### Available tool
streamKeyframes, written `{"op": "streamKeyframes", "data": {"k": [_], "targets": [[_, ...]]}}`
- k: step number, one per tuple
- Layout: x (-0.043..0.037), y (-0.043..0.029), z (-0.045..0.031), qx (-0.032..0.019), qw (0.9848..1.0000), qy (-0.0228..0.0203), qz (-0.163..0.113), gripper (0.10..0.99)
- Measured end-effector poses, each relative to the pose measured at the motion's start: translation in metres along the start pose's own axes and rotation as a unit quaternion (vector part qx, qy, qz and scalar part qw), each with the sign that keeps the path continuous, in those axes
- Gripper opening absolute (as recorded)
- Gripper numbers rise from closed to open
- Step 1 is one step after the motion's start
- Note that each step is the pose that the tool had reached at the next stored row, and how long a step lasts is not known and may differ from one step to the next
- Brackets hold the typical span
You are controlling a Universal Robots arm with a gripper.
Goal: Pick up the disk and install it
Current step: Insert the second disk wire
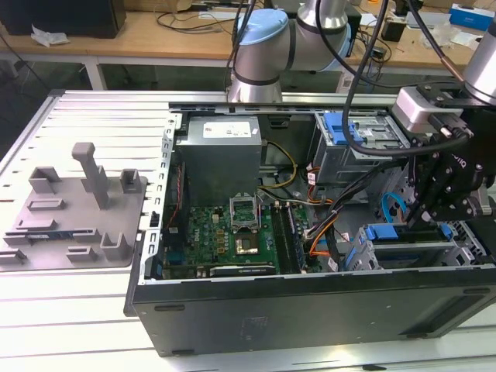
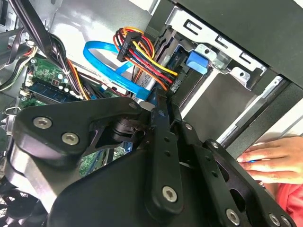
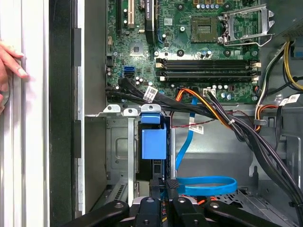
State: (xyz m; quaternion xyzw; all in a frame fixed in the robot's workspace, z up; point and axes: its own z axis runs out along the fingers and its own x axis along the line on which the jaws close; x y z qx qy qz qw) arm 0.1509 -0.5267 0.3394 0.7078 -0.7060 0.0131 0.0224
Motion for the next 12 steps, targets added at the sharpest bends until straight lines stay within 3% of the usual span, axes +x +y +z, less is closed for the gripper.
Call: {"op": "streamKeyframes", "data": {"k": [4,5,7,8,12], "targets": [[0.0000,0.0000,0.0006,0.0000,1.0000,-0.0002,0.000,0.161],[-0.0001,0.0000,0.0004,0.0001,1.0000,-0.0007,0.000,0.231],[0.0001,0.0001,-0.0008,0.0000,1.0000,-0.0003,0.000,0.231],[0.0001,0.0001,-0.0030,0.0000,1.0000,-0.0003,0.000,0.298],[-0.0025,0.0003,-0.0124,0.0000,1.0000,0.0009,0.000,0.298]]}}
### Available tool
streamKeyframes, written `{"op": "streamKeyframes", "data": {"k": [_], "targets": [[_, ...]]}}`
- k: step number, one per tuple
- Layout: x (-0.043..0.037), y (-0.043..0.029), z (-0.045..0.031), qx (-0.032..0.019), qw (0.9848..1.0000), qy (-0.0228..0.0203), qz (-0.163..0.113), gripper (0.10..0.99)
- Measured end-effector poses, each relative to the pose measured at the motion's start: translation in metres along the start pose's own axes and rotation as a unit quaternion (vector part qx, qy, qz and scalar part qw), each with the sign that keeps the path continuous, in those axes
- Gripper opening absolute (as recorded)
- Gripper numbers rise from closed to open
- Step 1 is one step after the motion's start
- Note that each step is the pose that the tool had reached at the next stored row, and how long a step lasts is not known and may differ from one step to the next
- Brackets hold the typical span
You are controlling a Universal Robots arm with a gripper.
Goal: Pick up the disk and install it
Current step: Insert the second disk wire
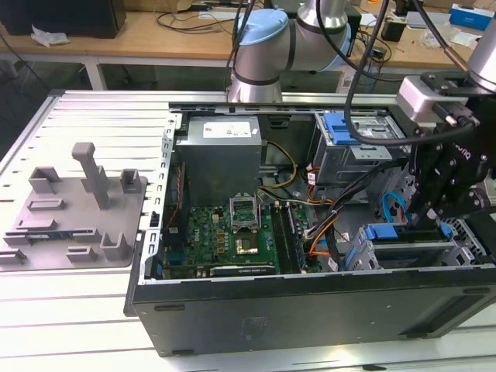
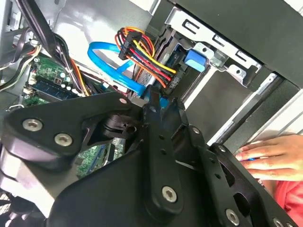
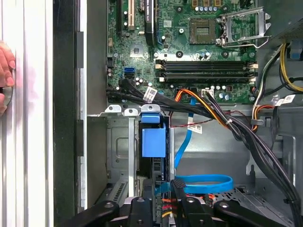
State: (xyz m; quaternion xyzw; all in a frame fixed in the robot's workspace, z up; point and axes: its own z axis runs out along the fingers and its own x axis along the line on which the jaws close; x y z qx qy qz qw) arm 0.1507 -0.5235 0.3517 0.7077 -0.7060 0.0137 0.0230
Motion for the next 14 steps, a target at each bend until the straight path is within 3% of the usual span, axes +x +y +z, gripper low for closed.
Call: {"op": "streamKeyframes", "data": {"k": [2,5,6,14], "targets": [[-0.0048,0.0000,-0.0072,0.0000,1.0000,0.0030,0.000,0.286],[-0.0116,0.0001,-0.0181,0.0000,1.0000,0.0059,0.000,0.106],[-0.0132,0.0002,-0.0227,0.0000,1.0000,0.0065,0.000,0.106],[-0.0134,0.0002,-0.0230,0.0000,1.0000,0.0065,0.000,0.106]]}}
